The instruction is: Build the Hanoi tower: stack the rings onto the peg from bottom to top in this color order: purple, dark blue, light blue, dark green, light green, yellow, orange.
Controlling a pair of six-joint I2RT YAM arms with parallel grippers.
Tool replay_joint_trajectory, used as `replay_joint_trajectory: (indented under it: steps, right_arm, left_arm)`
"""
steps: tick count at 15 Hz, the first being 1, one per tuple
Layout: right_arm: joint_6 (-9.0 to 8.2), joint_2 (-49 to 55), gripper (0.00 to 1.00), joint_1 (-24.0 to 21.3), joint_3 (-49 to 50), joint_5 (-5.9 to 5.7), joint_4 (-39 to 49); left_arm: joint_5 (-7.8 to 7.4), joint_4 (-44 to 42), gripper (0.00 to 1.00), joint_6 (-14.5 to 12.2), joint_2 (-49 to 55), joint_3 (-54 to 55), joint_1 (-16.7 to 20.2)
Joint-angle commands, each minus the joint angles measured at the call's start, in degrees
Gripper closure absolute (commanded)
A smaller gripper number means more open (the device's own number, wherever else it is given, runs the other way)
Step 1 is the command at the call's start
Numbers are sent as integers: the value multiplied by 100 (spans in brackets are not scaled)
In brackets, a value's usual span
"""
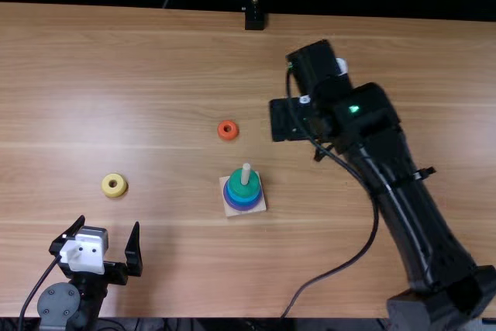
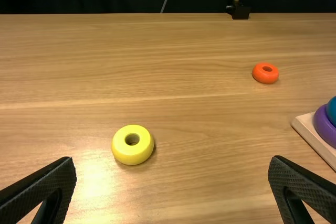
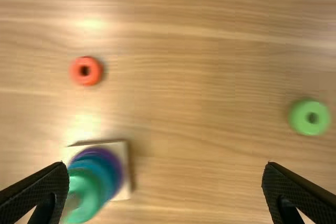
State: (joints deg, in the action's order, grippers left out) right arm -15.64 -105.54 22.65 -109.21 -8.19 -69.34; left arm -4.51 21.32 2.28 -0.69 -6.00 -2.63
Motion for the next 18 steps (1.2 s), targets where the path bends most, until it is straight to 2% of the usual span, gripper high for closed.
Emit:
replay_joint_trajectory:
  steps: [1, 3, 7, 9, 10, 12, 14, 18]
  right_arm:
    - [56, 253, 0, -341, 348, -36, -12]
    - [140, 253, 0, -868, 743, -36, -12]
    - [151, 244, 0, -1721, 1314, 28, 157]
    - [161, 226, 0, -1958, 1684, 59, 979]
    - [214, 209, 0, -2107, 1886, 154, 1422]
    - [509, 156, 0, -2362, 2255, 460, 2108]
    - [847, -248, 0, -2512, 2545, 502, 2625]
    - [1448, -705, 0, -2617, 2765, 502, 2741]
  left_arm:
    - [-108, 420, 0, -70, 69, 600, 17]
    - [-108, 420, 0, -70, 69, 600, 17]
    - [-108, 420, 0, -70, 69, 600, 17]
    - [-108, 420, 0, -70, 69, 600, 17]
    - [-108, 420, 0, -70, 69, 600, 17]
    - [-108, 420, 0, -70, 69, 600, 17]
    - [-108, 431, 0, -70, 69, 600, 17]
    - [-108, 420, 0, -70, 69, 600, 17]
